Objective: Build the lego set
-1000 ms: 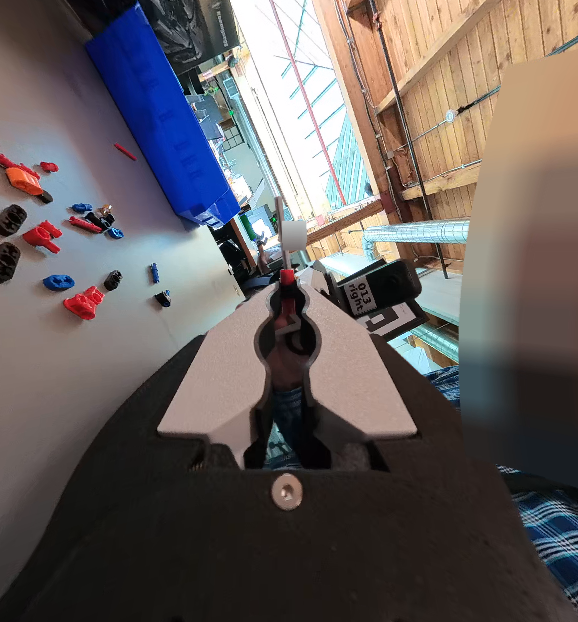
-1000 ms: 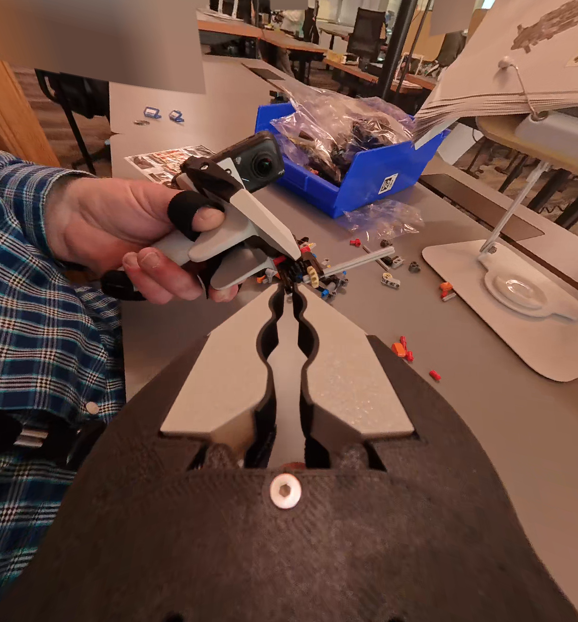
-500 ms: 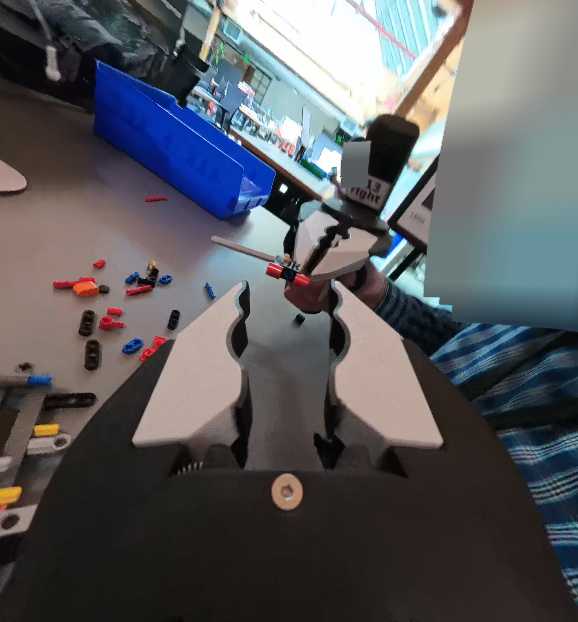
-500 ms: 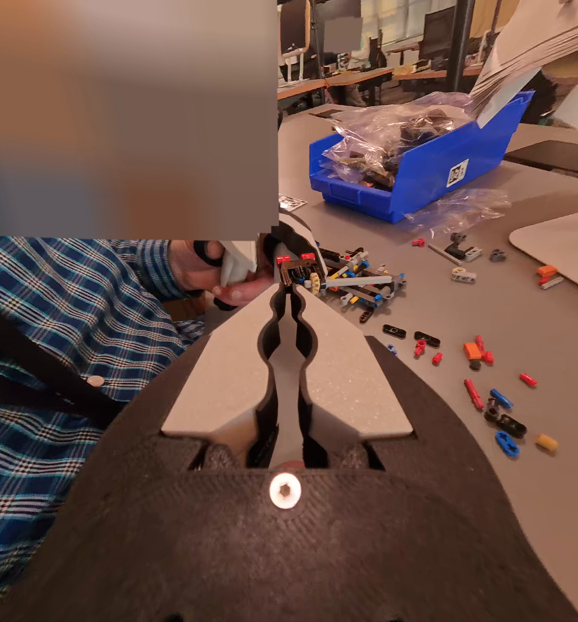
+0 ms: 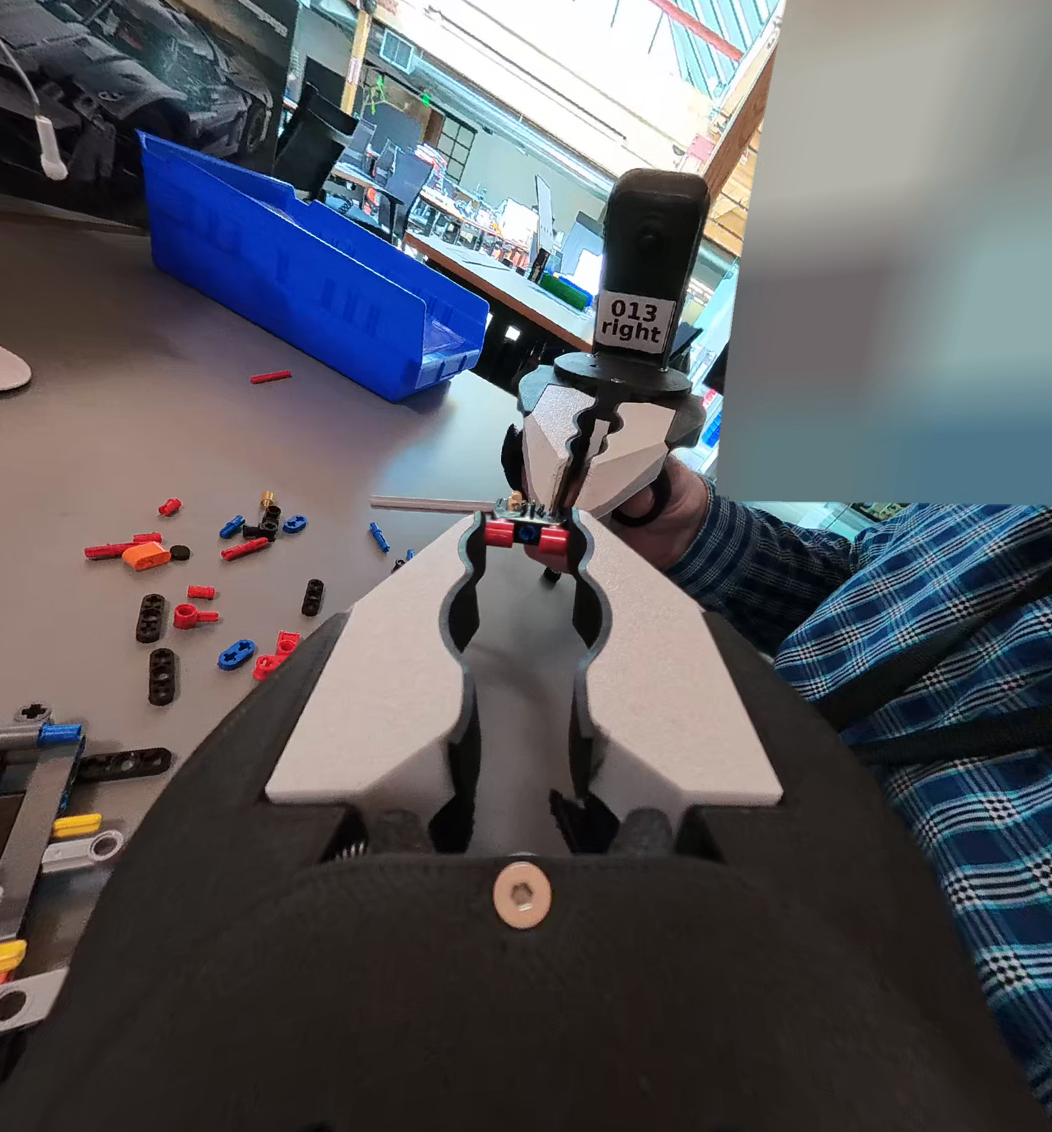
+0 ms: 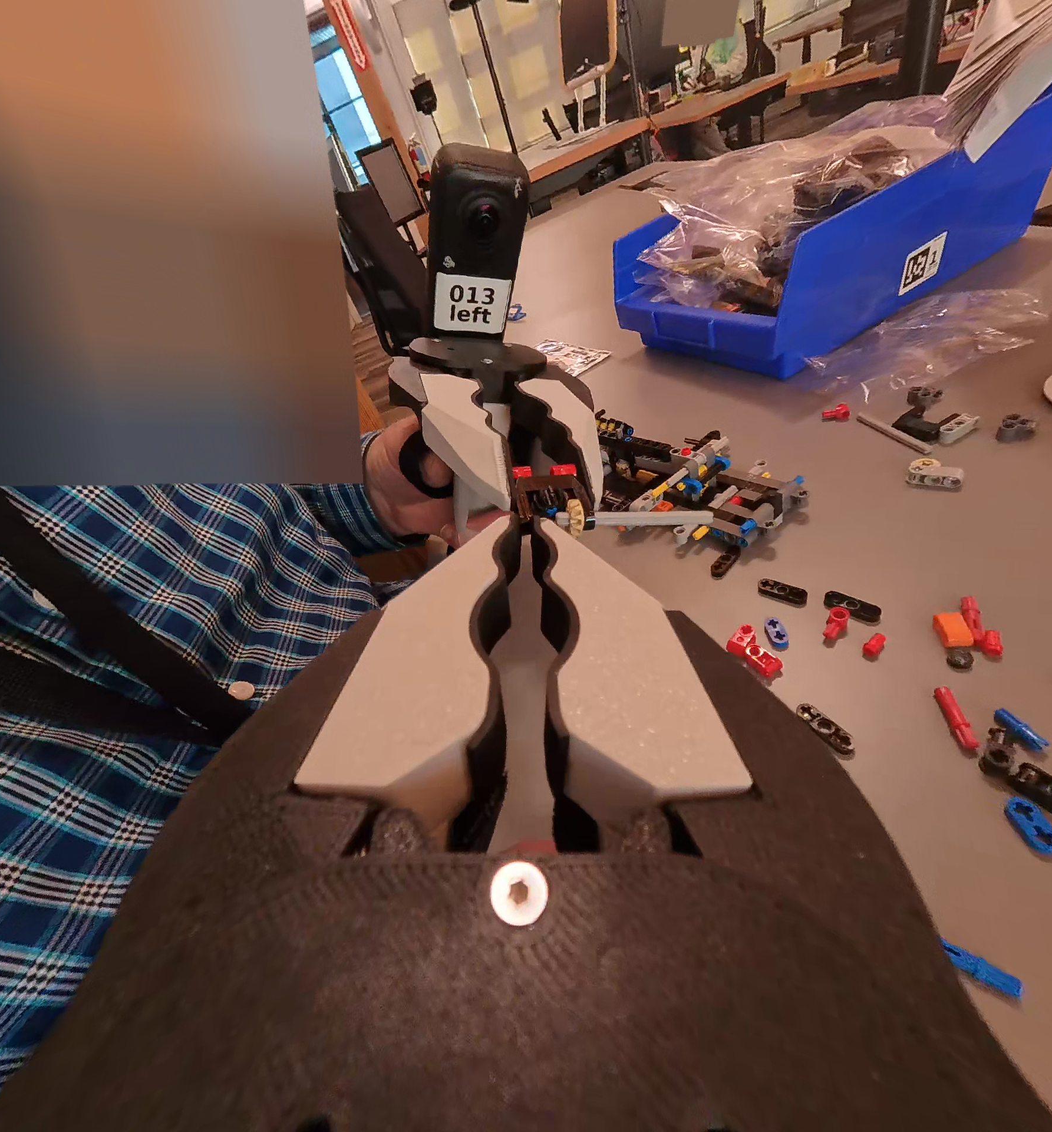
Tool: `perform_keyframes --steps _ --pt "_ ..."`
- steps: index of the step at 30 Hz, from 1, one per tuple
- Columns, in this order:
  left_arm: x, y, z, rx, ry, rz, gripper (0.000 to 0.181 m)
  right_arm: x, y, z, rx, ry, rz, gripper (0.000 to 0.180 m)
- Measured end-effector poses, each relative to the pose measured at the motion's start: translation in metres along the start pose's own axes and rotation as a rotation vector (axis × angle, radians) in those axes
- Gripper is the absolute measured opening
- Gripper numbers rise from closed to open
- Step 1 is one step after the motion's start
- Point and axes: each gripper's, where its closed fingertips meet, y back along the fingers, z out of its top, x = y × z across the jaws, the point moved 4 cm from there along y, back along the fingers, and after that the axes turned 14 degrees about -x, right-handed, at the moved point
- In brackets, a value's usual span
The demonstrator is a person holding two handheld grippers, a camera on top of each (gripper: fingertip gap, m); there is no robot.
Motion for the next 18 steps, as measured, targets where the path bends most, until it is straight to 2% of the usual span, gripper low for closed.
perform_keyframes --steps 1,3,7,13,18 --pt "0.001 0.000 0.000 -0.005 0.008 0.005 0.024 -0.001 0.000 0.000 -0.002 -0.005 -0.004 0.000" --pt "0.003 0.001 0.001 -0.025 0.038 0.010 0.024 -0.003 0.001 0.002 -0.012 -0.007 -0.017 0.013" --pt "0.010 0.007 0.002 -0.046 0.095 0.031 0.024 -0.013 0.021 0.005 0.018 0.082 -0.088 0.012" --pt "0.019 0.012 -0.004 -0.055 0.157 0.059 0.024 -0.083 0.067 -0.016 0.326 0.377 -0.464 0.014" --pt "0.026 0.012 -0.005 -0.056 0.216 0.068 0.024 -0.123 0.074 -0.036 0.458 0.425 -0.486 0.013"
